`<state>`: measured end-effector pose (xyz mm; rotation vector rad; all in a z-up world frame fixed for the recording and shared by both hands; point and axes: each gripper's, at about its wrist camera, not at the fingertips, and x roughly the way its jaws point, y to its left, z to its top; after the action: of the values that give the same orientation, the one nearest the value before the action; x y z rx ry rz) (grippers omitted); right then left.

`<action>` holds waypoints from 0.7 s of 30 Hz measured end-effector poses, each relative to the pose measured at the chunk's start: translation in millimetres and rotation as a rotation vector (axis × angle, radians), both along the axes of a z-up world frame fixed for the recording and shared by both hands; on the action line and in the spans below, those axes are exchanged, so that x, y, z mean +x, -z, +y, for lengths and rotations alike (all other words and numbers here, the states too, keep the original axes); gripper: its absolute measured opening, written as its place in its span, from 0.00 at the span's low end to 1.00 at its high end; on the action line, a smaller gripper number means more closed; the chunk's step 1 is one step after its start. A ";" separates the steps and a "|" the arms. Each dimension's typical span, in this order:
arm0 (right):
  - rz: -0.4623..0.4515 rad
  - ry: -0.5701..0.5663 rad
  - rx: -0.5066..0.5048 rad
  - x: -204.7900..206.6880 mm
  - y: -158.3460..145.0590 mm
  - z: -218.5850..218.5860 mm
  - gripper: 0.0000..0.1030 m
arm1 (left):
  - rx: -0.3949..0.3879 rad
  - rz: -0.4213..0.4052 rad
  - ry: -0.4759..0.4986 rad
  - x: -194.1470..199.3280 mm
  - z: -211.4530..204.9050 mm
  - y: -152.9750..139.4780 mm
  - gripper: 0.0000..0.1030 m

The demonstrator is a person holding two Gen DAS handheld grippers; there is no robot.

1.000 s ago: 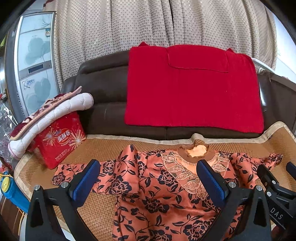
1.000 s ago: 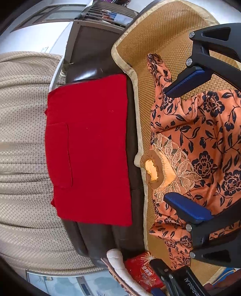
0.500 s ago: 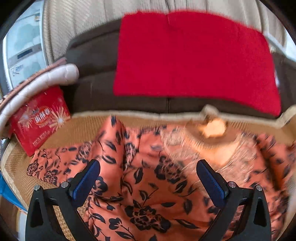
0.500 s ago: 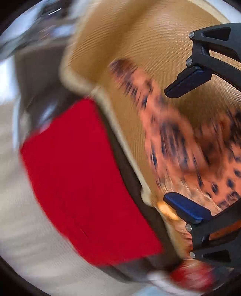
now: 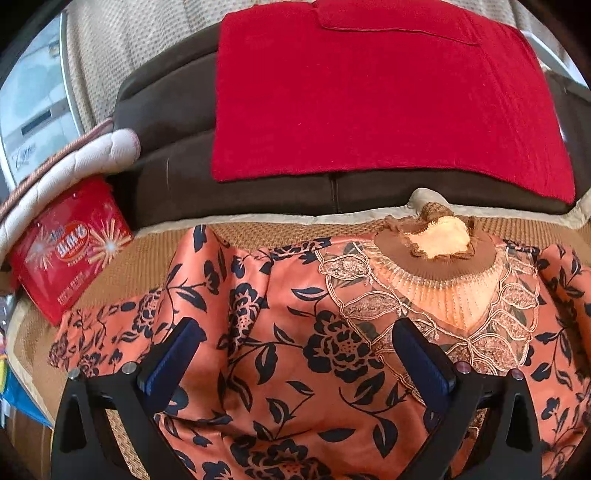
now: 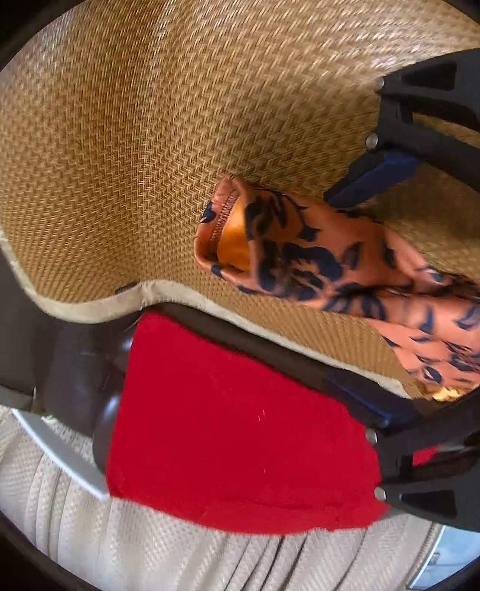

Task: Fold small clothes
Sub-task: 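Grasp the blouse sleeve cuff with the right gripper and lift it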

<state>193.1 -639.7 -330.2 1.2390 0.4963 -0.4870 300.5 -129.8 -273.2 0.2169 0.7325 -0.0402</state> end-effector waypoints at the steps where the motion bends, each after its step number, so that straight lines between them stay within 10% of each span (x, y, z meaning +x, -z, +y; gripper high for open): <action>1: 0.042 -0.006 -0.025 10.1 2.5 0.1 0.79 | -0.002 -0.002 0.002 0.3 -0.1 0.2 1.00; 5: 0.140 -0.055 -0.109 33.8 11.3 3.7 0.16 | -0.012 -0.005 0.001 1.3 1.5 -0.7 1.00; 12: -0.057 -0.187 -0.214 57.5 -32.6 47.3 0.13 | -0.088 -0.045 -0.076 6.1 28.2 -8.9 1.00; 21: -0.401 -0.632 -0.237 123.4 -89.9 200.7 0.13 | -0.150 -0.087 -0.184 3.0 90.8 -23.0 1.00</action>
<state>316.6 -439.1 -240.3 0.8570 0.4417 0.2329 303.5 -39.0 -250.2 0.0077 0.6573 0.0887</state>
